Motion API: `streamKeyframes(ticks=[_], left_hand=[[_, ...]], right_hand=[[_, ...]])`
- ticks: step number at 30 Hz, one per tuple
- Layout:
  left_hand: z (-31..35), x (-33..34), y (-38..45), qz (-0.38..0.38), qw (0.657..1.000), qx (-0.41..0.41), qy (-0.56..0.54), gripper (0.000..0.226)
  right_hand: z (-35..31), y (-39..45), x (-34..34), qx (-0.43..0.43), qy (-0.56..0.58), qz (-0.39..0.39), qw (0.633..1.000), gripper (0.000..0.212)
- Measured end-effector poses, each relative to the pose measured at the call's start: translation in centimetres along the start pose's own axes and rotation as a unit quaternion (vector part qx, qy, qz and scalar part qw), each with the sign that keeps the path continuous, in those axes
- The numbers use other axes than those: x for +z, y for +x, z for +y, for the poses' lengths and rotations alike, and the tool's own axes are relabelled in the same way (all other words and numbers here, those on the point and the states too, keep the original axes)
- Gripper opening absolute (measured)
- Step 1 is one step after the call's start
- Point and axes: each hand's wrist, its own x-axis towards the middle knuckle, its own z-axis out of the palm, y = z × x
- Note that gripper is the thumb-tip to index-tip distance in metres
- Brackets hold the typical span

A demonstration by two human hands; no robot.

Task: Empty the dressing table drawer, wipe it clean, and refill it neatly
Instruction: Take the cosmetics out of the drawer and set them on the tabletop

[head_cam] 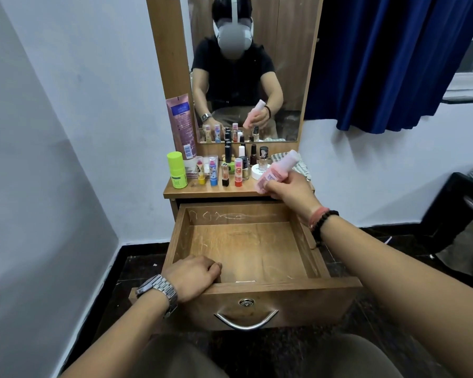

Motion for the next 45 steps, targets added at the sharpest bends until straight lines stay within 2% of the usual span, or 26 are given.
streamKeyframes(ticks=[5,10,22,29,33,37,39,41,45], left_hand=[[-0.3,0.1,0.1,0.002,1.000,0.009,-0.007,0.046],[-0.4,0.2,0.2,0.015,0.999,0.026,-0.013,0.045],[-0.4,0.3,0.2,0.018,0.999,0.028,0.005,0.048],[-0.2,0.2,0.0,0.027,0.999,0.030,0.010,0.047],[-0.1,0.2,-0.1,0.036,0.999,0.030,0.019,0.046],[-0.1,0.1,-0.2,0.032,0.999,0.029,0.017,0.043],[-0.1,0.0,-0.1,0.025,0.999,0.028,0.011,0.045],[-0.1,0.0,-0.1,0.021,0.999,0.028,0.005,0.046],[-0.2,0.0,-0.1,0.019,0.999,0.028,0.004,0.048]], right_hand=[[-0.1,3.2,1.1,-0.052,-0.141,0.061,0.987,0.024],[0.3,5.3,2.2,-0.059,-0.245,0.047,0.967,0.025],[2.1,5.6,2.8,-0.069,-0.280,0.046,0.956,0.033],[2.3,4.7,2.3,-0.059,-0.231,0.030,0.971,0.031],[2.6,3.0,1.2,-0.088,-0.195,0.093,0.972,0.025],[2.7,2.6,-1.3,-0.150,-0.172,0.162,0.960,0.007],[2.6,3.4,-2.9,-0.145,-0.172,0.191,0.955,0.014],[2.6,4.6,-4.3,-0.117,-0.215,0.174,0.954,0.028],[2.9,6.3,-5.2,-0.060,-0.380,0.010,0.923,0.046]])
